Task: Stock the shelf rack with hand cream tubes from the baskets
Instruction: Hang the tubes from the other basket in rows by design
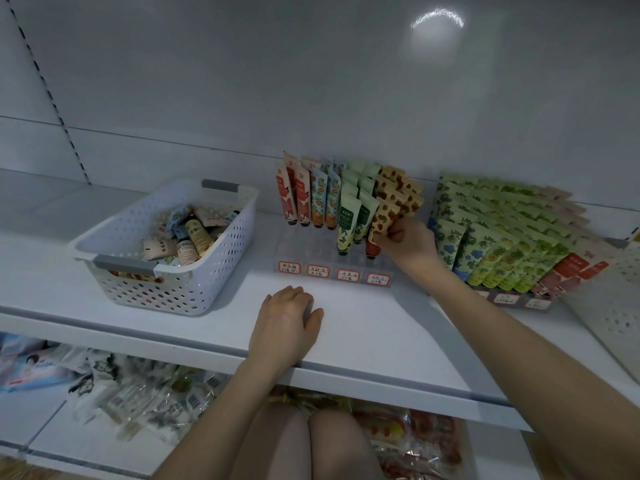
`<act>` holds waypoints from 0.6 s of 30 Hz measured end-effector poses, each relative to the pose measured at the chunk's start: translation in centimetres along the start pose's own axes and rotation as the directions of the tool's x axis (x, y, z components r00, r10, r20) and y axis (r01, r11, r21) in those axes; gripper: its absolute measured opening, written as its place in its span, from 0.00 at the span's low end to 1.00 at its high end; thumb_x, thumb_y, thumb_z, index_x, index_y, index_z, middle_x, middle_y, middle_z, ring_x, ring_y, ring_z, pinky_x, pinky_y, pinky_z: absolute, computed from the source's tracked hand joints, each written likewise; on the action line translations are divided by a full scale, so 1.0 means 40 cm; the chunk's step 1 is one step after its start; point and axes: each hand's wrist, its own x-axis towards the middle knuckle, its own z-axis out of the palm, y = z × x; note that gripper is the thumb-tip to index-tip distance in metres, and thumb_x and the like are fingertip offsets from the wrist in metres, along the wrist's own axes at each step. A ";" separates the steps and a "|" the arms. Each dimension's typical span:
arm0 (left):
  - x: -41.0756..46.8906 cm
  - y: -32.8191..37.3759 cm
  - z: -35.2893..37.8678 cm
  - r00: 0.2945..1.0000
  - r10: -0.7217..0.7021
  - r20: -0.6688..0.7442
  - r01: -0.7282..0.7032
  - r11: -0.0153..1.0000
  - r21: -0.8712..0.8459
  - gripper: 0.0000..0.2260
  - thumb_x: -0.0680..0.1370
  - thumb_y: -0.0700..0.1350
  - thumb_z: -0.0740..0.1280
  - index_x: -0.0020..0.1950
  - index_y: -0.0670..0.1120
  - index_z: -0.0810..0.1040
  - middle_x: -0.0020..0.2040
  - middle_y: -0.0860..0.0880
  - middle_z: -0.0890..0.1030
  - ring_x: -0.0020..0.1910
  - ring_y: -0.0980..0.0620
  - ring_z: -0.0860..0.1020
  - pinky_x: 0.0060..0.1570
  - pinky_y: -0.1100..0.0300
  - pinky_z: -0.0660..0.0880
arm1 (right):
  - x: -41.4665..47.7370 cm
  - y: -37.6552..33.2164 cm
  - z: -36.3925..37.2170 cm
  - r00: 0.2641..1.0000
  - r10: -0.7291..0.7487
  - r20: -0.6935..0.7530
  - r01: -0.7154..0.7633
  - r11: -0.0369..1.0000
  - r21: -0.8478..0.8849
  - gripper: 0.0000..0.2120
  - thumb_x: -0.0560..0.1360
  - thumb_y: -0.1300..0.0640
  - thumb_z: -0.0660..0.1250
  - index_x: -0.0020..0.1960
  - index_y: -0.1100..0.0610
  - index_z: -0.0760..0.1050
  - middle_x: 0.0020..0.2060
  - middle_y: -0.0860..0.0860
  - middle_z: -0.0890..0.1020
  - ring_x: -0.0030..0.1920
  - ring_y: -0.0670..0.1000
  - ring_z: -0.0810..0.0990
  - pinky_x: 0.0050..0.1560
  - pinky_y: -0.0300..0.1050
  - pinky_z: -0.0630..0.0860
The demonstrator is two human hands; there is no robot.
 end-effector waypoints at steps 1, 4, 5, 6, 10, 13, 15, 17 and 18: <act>0.000 0.000 0.000 1.000 0.005 0.000 -0.005 1.000 -0.003 0.09 0.74 0.45 0.65 0.36 0.43 0.75 0.33 0.50 0.73 0.34 0.51 0.70 0.39 0.58 0.65 | -0.004 -0.001 -0.002 1.000 0.001 0.006 -0.001 1.000 -0.003 0.09 0.73 0.58 0.68 0.38 0.61 0.74 0.30 0.51 0.76 0.37 0.50 0.75 0.38 0.39 0.67; 0.000 0.005 -0.006 1.000 0.016 0.004 -0.016 1.000 -0.005 0.10 0.75 0.45 0.65 0.34 0.43 0.72 0.32 0.52 0.70 0.34 0.52 0.68 0.40 0.58 0.64 | -0.020 -0.007 -0.012 1.000 0.003 0.021 -0.003 1.000 0.014 0.10 0.74 0.59 0.66 0.41 0.66 0.77 0.34 0.54 0.81 0.40 0.54 0.78 0.38 0.40 0.68; 0.001 0.006 -0.008 1.000 0.019 0.008 -0.019 1.000 0.002 0.11 0.75 0.45 0.64 0.34 0.43 0.72 0.33 0.52 0.69 0.34 0.52 0.68 0.40 0.57 0.65 | -0.027 -0.009 -0.015 1.000 0.002 0.020 -0.002 1.000 0.014 0.10 0.75 0.59 0.66 0.45 0.67 0.77 0.38 0.57 0.82 0.42 0.55 0.79 0.39 0.41 0.69; 0.001 0.009 -0.014 1.000 0.023 0.015 -0.023 1.000 0.017 0.11 0.76 0.46 0.64 0.35 0.44 0.72 0.33 0.52 0.69 0.35 0.52 0.68 0.42 0.56 0.68 | -0.033 -0.013 -0.020 1.000 0.003 0.016 -0.003 1.000 0.014 0.11 0.75 0.59 0.65 0.47 0.68 0.77 0.41 0.58 0.82 0.43 0.55 0.79 0.40 0.43 0.70; 0.000 0.042 -0.060 0.992 0.016 0.125 -0.040 0.981 0.191 0.12 0.79 0.50 0.58 0.43 0.44 0.76 0.42 0.48 0.76 0.45 0.50 0.74 0.52 0.55 0.70 | -0.055 -0.025 -0.053 1.000 0.010 0.016 -0.010 1.000 -0.002 0.11 0.77 0.59 0.64 0.49 0.68 0.77 0.43 0.62 0.82 0.45 0.59 0.79 0.47 0.49 0.75; 0.008 0.077 -0.133 0.993 0.046 0.106 -0.068 0.976 0.208 0.15 0.80 0.50 0.57 0.55 0.43 0.77 0.52 0.46 0.78 0.53 0.48 0.75 0.54 0.56 0.69 | -0.068 -0.059 -0.086 0.998 -0.051 0.023 0.051 0.999 0.005 0.10 0.77 0.59 0.64 0.48 0.66 0.78 0.41 0.59 0.82 0.43 0.58 0.80 0.46 0.48 0.76; 0.014 0.094 -0.194 0.996 0.085 0.003 -0.085 0.990 0.112 0.17 0.79 0.51 0.58 0.57 0.40 0.78 0.53 0.43 0.79 0.53 0.45 0.76 0.52 0.53 0.72 | -0.073 -0.103 -0.105 0.993 -0.115 0.023 0.115 0.993 0.011 0.09 0.76 0.57 0.65 0.51 0.62 0.79 0.41 0.53 0.80 0.43 0.53 0.79 0.49 0.44 0.75; 0.018 0.085 -0.269 0.989 0.095 -0.110 -0.093 0.995 0.022 0.19 0.77 0.51 0.58 0.51 0.38 0.80 0.48 0.42 0.81 0.48 0.43 0.78 0.44 0.51 0.75 | -0.067 -0.165 -0.109 0.982 -0.179 0.053 0.177 0.983 0.039 0.08 0.76 0.57 0.65 0.50 0.60 0.79 0.40 0.52 0.81 0.44 0.51 0.79 0.53 0.46 0.76; 0.022 0.072 -0.306 0.984 0.094 -0.153 -0.092 0.995 0.022 0.19 0.76 0.51 0.57 0.49 0.38 0.80 0.46 0.41 0.81 0.45 0.43 0.78 0.42 0.50 0.76 | -0.060 -0.197 -0.103 0.974 -0.210 0.081 0.205 0.976 0.069 0.07 0.76 0.57 0.65 0.49 0.59 0.79 0.40 0.52 0.81 0.44 0.52 0.81 0.53 0.48 0.77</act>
